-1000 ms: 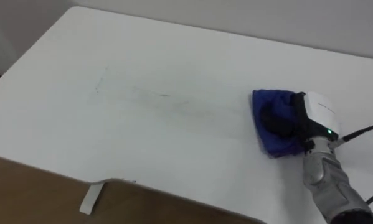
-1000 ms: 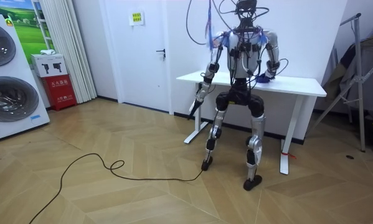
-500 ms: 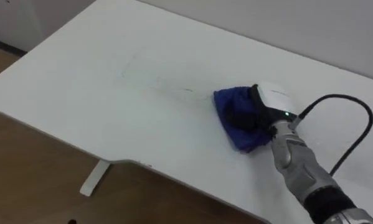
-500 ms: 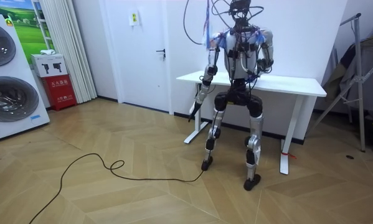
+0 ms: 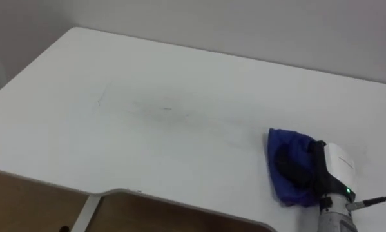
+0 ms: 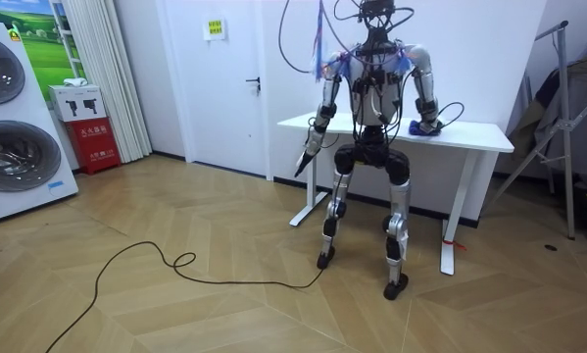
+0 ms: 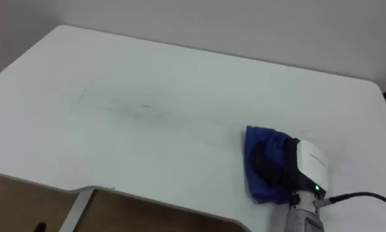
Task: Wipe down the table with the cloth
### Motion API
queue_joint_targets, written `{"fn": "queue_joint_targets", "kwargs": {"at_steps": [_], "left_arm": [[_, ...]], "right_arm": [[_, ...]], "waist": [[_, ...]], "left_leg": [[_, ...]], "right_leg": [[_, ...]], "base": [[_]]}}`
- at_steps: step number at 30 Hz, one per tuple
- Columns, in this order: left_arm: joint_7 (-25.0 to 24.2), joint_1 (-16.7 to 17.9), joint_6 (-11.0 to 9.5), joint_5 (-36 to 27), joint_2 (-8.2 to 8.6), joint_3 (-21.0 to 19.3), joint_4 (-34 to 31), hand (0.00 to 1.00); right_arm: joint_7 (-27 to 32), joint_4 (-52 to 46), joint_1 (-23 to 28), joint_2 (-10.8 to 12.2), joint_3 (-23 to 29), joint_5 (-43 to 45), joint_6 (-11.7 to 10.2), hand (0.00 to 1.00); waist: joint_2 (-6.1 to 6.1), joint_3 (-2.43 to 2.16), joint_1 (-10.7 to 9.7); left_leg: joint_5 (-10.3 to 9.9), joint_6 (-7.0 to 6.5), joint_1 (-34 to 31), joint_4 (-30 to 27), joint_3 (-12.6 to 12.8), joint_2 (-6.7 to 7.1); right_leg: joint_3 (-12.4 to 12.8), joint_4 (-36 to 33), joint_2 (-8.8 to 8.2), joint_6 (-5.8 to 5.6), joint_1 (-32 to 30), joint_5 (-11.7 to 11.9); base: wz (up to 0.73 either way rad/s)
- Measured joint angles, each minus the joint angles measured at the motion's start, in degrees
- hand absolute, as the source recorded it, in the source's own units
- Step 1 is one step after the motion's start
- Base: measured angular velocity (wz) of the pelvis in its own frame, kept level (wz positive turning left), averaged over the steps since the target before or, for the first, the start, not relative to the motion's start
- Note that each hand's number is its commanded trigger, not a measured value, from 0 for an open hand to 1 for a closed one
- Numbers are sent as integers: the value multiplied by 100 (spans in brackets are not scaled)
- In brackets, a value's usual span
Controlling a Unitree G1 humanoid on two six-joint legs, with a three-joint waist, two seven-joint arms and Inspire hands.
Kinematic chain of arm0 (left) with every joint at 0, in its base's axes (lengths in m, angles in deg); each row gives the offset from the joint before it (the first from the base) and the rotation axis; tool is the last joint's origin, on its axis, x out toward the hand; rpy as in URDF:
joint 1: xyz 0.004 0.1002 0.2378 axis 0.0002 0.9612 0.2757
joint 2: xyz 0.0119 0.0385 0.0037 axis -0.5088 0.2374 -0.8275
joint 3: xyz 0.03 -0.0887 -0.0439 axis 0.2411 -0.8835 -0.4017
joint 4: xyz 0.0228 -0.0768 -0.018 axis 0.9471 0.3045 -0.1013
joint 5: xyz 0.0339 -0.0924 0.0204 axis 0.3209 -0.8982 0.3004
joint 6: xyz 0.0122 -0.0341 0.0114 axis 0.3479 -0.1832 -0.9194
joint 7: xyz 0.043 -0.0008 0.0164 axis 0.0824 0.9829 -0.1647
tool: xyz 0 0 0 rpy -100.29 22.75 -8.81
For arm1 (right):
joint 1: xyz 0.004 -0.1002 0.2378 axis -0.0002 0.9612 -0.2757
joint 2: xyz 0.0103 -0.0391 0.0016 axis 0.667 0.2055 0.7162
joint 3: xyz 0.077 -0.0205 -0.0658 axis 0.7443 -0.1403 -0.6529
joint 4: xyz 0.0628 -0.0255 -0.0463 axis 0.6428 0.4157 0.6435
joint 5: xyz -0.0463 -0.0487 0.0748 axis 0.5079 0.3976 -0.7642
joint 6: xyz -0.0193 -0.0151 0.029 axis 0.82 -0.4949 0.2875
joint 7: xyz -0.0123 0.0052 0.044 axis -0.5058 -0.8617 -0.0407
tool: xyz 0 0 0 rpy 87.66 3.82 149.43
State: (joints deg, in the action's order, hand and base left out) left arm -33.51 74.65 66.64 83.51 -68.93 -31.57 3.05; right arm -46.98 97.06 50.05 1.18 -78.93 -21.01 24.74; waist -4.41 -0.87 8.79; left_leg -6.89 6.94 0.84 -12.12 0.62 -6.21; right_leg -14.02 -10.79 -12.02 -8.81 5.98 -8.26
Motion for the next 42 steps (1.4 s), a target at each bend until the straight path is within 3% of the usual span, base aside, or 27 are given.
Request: {"fn": "queue_joint_targets", "kwargs": {"at_steps": [8,13,17,28,31,37,42], "left_arm": [[108,6,-99,-552,203,107,-1,0],[152,5,-215,-1108,195,347,98,0],[159,72,-215,-1106,194,380,124,0],[11,-47,-217,-1045,192,363,122,0],[-88,-45,-216,-1046,190,356,54,0],[-149,-47,-377,-1111,155,255,1,0],[-147,-37,-389,-1110,158,122,117,0]], "right_arm": [[-239,-363,-63,-3,-135,415,290,0],[-327,-918,77,-8,-162,453,495,0],[-282,-1068,157,-14,-161,435,478,0],[-413,-1349,191,-3,-121,593,363,0],[-510,-1828,281,-33,-65,666,363,0],[-507,-2428,293,-122,376,599,351,0],[-118,-3182,320,-125,865,197,263,0]], "waist": [[14,24,-37],[101,94,-56],[103,122,-52],[100,115,-216],[95,105,-239],[128,110,-292],[143,90,-413]], "left_leg": [[-1,-3,53,70,97,-20],[-23,28,96,176,115,-27],[-29,25,91,177,124,-27],[-31,23,83,232,170,-27],[-31,22,83,255,285,-26],[-35,-21,139,276,379,-26],[-60,-18,202,332,427,-27]], "right_leg": [[120,-93,14,21,-77,38],[126,-93,30,38,-109,51],[126,-92,31,41,-155,55],[133,-84,27,37,-217,56],[258,-87,27,28,-311,62],[315,-86,27,22,-313,64],[292,-86,26,17,-311,64]], "base": [[-7],[-7],[-5],[-2],[-18],[-7],[-6]]}}
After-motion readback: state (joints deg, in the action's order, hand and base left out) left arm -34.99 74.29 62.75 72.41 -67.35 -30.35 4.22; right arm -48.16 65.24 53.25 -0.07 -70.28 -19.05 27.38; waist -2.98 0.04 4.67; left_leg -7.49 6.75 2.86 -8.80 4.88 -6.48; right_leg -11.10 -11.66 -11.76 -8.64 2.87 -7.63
